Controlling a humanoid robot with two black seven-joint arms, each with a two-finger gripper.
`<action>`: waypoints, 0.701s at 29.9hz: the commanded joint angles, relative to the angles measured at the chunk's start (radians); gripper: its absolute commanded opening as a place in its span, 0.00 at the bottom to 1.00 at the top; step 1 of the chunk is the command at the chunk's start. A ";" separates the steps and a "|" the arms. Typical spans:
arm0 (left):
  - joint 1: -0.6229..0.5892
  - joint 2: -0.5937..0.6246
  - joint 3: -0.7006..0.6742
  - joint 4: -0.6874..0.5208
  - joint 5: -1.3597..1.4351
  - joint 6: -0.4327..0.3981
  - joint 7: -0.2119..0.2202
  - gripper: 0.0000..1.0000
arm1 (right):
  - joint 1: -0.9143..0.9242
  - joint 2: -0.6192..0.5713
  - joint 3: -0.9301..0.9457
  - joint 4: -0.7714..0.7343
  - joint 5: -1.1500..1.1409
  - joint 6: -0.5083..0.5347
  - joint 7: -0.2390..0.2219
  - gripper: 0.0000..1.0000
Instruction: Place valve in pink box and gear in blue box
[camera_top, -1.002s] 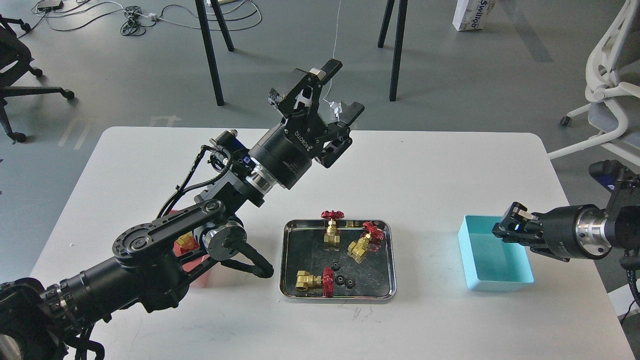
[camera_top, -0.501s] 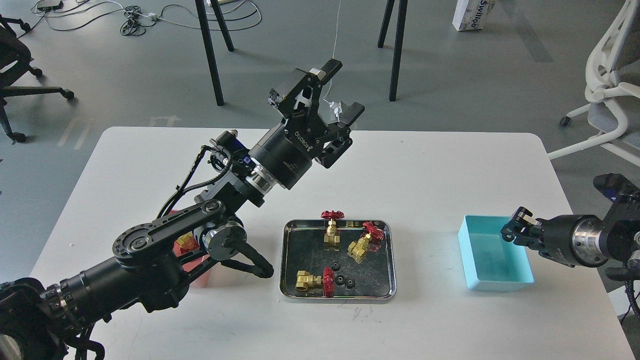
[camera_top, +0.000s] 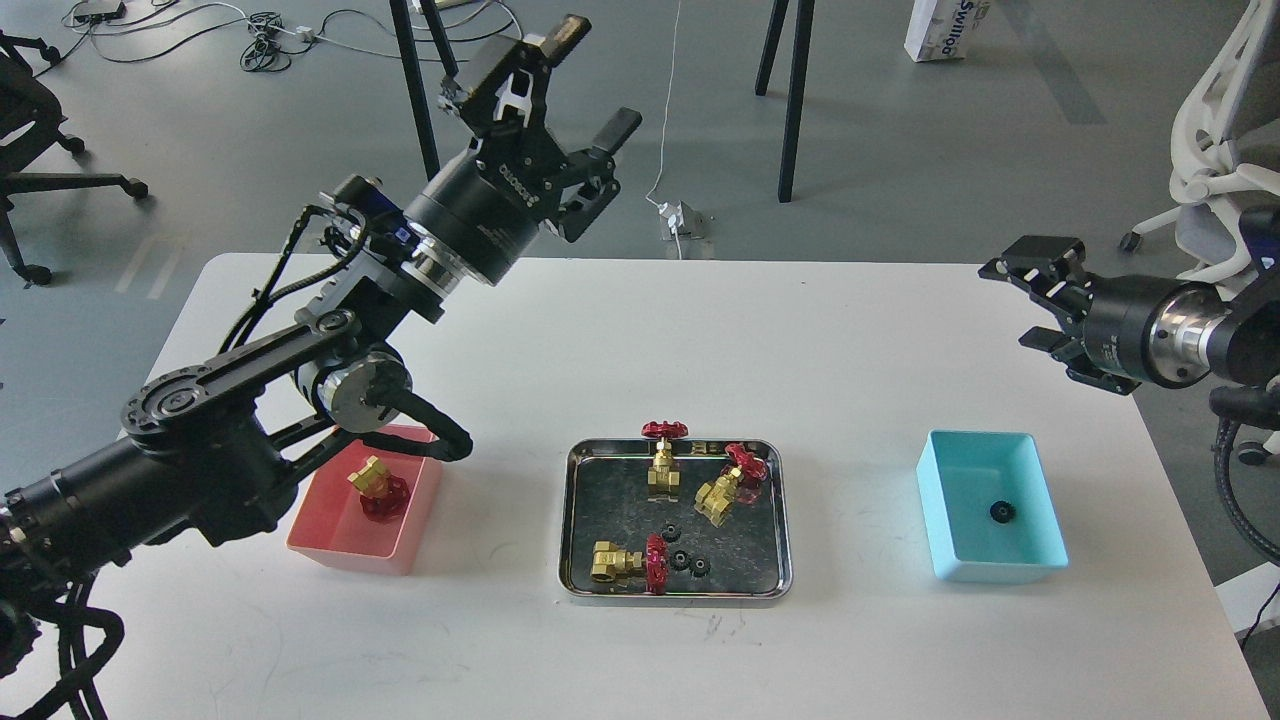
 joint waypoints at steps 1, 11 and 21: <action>-0.167 0.080 0.099 0.124 -0.142 -0.074 0.001 0.89 | 0.155 0.088 0.030 -0.165 0.200 0.109 0.017 0.96; -0.272 0.074 0.271 0.539 -0.253 -0.382 0.001 0.99 | 0.223 0.410 0.037 -0.833 0.302 0.483 0.454 0.97; -0.194 -0.018 0.130 0.678 -0.250 -0.382 0.001 0.99 | 0.206 0.693 0.036 -1.140 0.414 0.483 0.474 0.99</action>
